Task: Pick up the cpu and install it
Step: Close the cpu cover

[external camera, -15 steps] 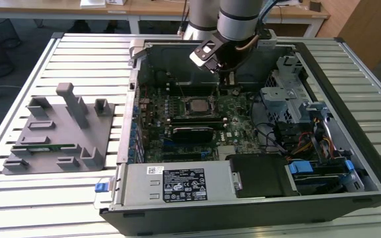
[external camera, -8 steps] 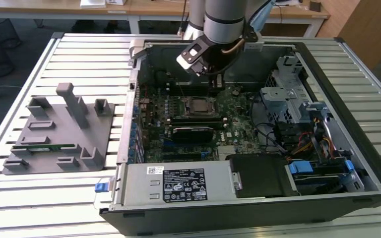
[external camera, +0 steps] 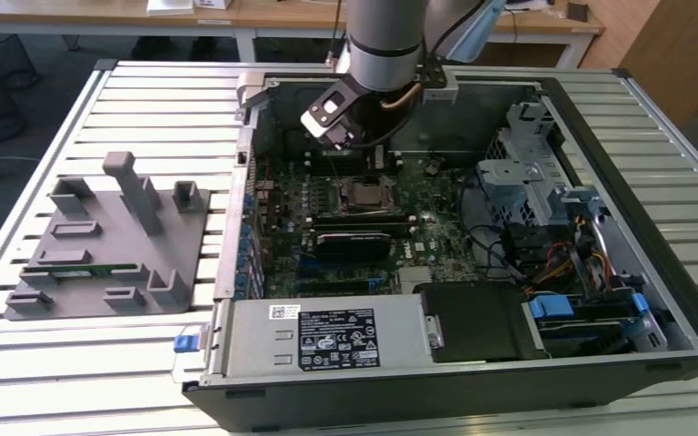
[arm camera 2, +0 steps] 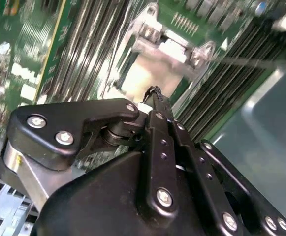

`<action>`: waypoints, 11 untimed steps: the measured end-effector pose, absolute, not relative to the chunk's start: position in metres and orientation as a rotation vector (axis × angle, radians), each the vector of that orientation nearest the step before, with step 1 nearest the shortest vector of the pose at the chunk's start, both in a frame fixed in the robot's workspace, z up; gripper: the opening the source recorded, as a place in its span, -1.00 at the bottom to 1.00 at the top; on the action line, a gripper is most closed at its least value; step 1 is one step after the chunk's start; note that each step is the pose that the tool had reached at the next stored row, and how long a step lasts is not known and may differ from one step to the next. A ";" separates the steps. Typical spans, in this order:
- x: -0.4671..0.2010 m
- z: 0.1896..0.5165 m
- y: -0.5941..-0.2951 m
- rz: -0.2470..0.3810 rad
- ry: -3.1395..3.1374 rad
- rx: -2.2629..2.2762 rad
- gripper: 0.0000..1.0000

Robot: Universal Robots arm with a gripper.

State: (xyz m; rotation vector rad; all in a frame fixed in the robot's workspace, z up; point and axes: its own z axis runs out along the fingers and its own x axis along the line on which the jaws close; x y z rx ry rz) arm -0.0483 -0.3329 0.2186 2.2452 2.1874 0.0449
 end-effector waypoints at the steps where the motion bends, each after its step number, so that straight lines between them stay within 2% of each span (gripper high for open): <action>1: -0.053 0.217 -0.333 0.045 2.187 2.245 -0.79; 11: -0.069 0.204 -0.332 0.045 2.187 2.245 -0.79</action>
